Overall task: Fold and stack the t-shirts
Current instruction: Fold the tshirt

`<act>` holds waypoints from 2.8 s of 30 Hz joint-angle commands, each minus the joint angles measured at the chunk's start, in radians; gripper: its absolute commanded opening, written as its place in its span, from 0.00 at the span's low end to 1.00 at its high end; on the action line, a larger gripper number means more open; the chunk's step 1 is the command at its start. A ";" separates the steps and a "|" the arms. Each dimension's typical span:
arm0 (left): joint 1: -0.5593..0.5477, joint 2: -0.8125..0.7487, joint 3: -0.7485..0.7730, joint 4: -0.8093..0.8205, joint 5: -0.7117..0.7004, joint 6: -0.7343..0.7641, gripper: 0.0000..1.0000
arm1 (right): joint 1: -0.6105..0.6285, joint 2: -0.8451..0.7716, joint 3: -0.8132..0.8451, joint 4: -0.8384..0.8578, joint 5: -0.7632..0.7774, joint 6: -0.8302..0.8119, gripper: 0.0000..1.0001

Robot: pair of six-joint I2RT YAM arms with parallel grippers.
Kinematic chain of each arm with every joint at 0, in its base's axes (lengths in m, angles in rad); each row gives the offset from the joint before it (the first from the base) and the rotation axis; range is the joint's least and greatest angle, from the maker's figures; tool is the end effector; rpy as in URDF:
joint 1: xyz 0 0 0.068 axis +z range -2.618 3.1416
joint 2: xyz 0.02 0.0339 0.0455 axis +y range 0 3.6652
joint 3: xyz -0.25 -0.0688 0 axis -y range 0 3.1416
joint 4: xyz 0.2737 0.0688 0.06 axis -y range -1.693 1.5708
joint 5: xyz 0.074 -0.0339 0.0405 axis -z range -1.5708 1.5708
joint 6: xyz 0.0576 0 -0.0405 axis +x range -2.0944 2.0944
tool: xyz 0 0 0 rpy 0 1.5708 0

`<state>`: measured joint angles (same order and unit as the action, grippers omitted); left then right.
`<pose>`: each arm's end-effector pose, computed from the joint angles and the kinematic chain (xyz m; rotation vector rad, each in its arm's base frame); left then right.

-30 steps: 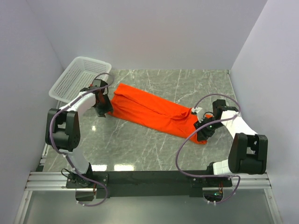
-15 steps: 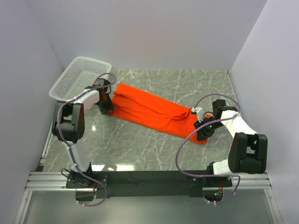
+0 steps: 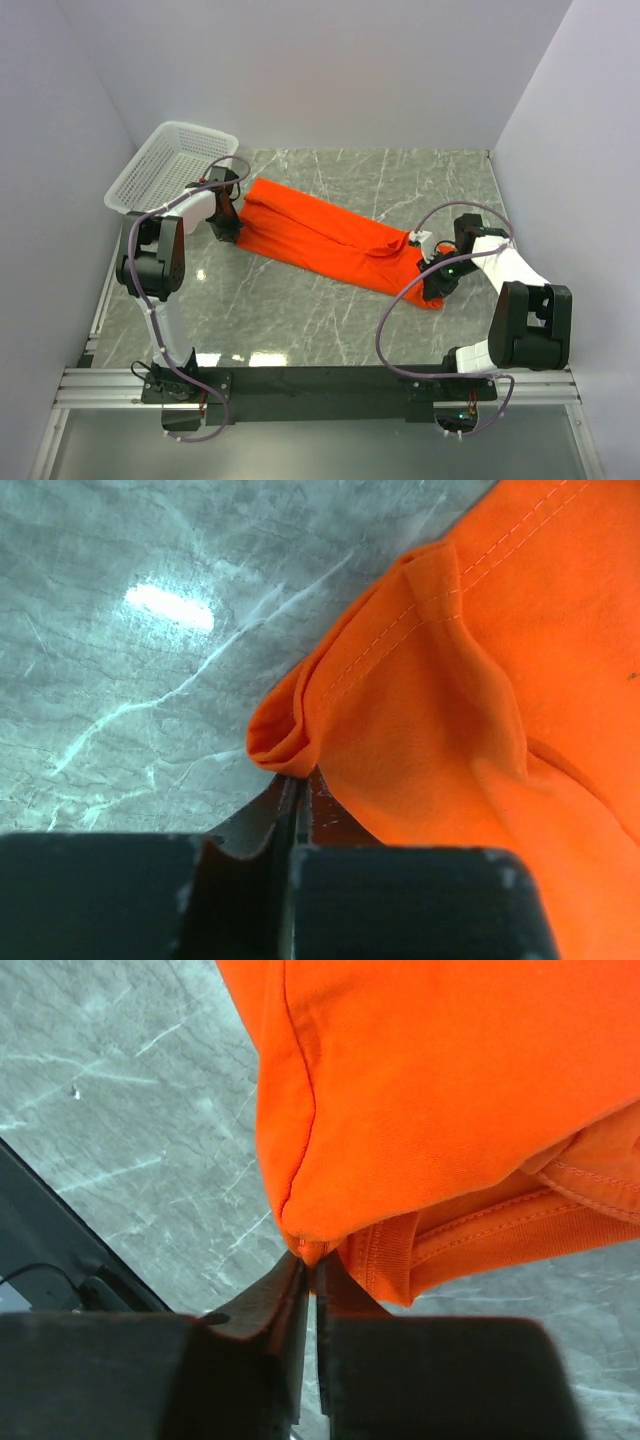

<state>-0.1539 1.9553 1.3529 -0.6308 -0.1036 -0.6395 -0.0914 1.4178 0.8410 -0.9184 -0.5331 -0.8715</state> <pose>0.4128 -0.0580 0.1157 -0.6948 2.7025 -0.0503 0.2550 0.0060 0.1384 -1.0770 2.5447 0.6203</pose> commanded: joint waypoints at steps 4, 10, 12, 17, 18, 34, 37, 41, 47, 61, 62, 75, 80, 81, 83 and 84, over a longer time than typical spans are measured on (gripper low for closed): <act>0.008 0.001 -0.017 0.017 -0.048 0.011 0.01 | -0.014 -0.048 0.012 -0.080 0.024 -0.061 0.00; 0.028 -0.009 -0.038 0.023 -0.048 0.017 0.01 | -0.094 -0.043 0.032 -0.189 0.065 -0.153 0.00; 0.033 -0.007 -0.040 0.022 -0.050 0.018 0.01 | -0.123 -0.037 0.038 -0.209 0.071 -0.181 0.00; 0.040 -0.004 -0.041 0.022 -0.048 0.023 0.01 | -0.137 -0.007 0.012 -0.235 0.076 -0.224 0.00; 0.042 -0.004 -0.041 0.023 -0.047 0.023 0.01 | -0.136 -0.002 0.006 -0.234 0.078 -0.222 0.00; 0.033 -0.108 -0.017 0.023 0.074 0.035 0.37 | -0.189 0.016 0.272 -0.345 -0.082 -0.185 0.43; 0.027 -0.151 -0.023 0.034 0.117 0.035 0.43 | -0.098 0.070 0.323 -0.352 -0.178 -0.187 0.37; 0.024 -0.219 -0.038 0.049 0.166 0.029 0.48 | 0.086 0.156 0.354 -0.232 -0.197 -0.080 0.19; 0.025 -0.370 -0.081 0.072 0.185 0.035 0.57 | 0.248 0.370 0.475 -0.068 -0.094 0.107 0.10; 0.089 -0.585 -0.239 0.112 0.214 0.029 0.60 | 0.315 0.610 0.728 0.193 0.243 0.462 0.07; 0.089 -0.588 -0.245 0.115 0.220 0.034 0.60 | 0.314 0.616 0.743 0.190 0.245 0.466 0.08; 0.089 -0.665 -0.377 0.221 0.197 0.121 0.63 | -0.003 0.345 0.628 0.019 0.048 0.419 0.49; 0.089 -0.638 -0.443 0.286 0.194 0.077 0.63 | -0.129 0.271 0.481 0.072 0.119 0.509 0.62; 0.089 -0.631 -0.445 0.301 0.190 0.066 0.63 | -0.145 0.267 0.454 0.093 0.117 0.532 0.63; 0.089 -0.613 -0.442 0.313 0.180 0.052 0.63 | -0.169 0.277 0.435 0.115 0.120 0.554 0.65; 0.089 -0.608 -0.443 0.318 0.174 0.046 0.63 | -0.179 0.288 0.428 0.134 0.122 0.581 0.65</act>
<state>-0.0658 1.3388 0.9070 -0.3996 0.0917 -0.5629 -0.2508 1.7081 1.2861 -0.8318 -0.4095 -0.3626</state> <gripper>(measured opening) 0.633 0.645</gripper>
